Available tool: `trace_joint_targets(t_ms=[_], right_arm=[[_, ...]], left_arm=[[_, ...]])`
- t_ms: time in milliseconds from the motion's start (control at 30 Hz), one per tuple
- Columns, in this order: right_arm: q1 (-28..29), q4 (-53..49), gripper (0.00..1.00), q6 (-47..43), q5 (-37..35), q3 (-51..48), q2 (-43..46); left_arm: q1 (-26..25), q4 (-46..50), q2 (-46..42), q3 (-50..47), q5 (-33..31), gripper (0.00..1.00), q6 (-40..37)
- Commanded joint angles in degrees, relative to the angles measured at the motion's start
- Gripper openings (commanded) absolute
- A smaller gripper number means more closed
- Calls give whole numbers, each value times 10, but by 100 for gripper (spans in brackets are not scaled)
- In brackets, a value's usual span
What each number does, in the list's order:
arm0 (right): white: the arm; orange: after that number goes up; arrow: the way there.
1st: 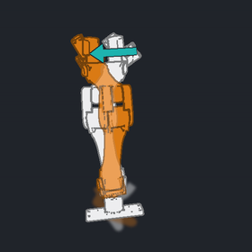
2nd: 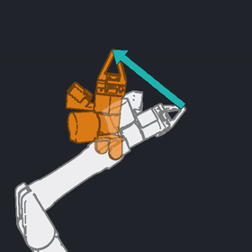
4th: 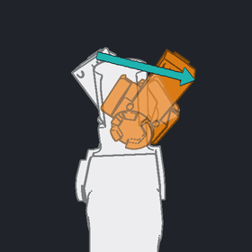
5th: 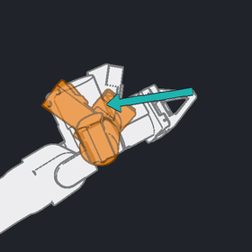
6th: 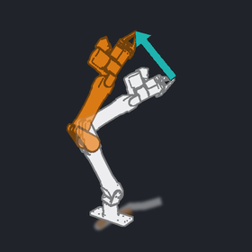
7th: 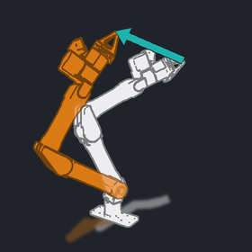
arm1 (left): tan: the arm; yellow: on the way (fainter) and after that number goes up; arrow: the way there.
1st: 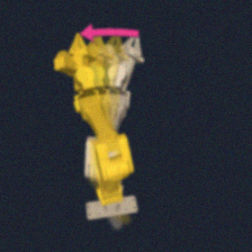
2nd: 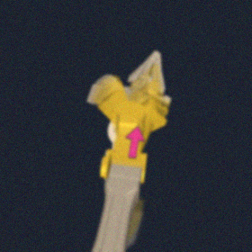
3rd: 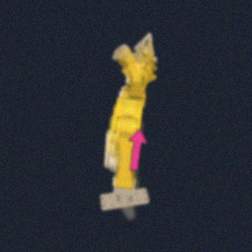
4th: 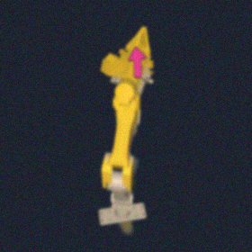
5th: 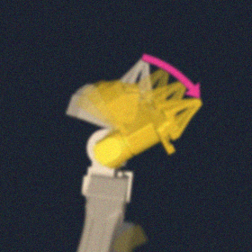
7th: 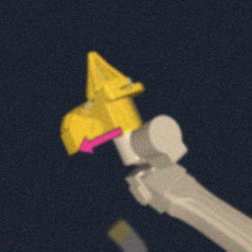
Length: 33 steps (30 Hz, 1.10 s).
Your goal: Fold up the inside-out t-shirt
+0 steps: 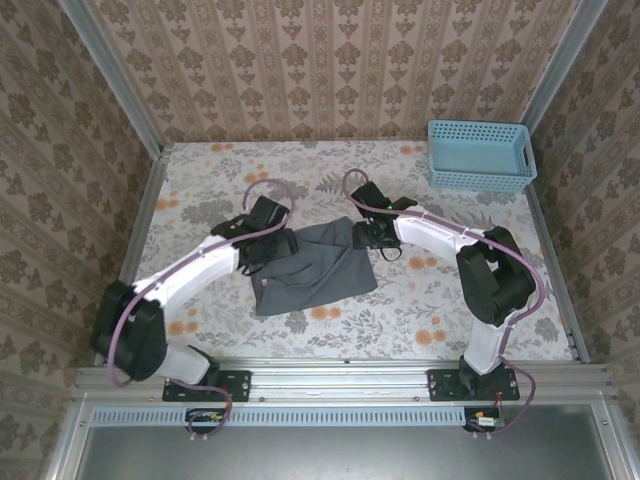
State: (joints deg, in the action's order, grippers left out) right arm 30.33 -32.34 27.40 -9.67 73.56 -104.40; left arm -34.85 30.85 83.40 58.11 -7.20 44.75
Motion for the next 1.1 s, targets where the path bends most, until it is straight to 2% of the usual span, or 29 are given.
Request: trace_joint_targets(t_ms=[0,167,333,633,767,900,1067], right_arm=[[1,-7,64,-5,-15,2,17],[1,-8,64,-8,-19,0,18],[1,-5,64,-8,-18,2,14],[1,-6,64,-6,-11,1,13],[1,-9,65,-5,-14,-1,16],[1,-11,65,-7,-17,-1,17],[1,-12,65,-7,-15,4,11]], left_arm=[[11,32,44,28,-14,68,-29],[26,46,64,33,-53,67,-32],[35,8,61,6,-21,73,-21],[77,-28,105,12,-7,71,-39],[85,-34,135,27,25,61,-51],[83,-55,128,8,39,57,-44],[84,-55,133,9,39,38,-48]])
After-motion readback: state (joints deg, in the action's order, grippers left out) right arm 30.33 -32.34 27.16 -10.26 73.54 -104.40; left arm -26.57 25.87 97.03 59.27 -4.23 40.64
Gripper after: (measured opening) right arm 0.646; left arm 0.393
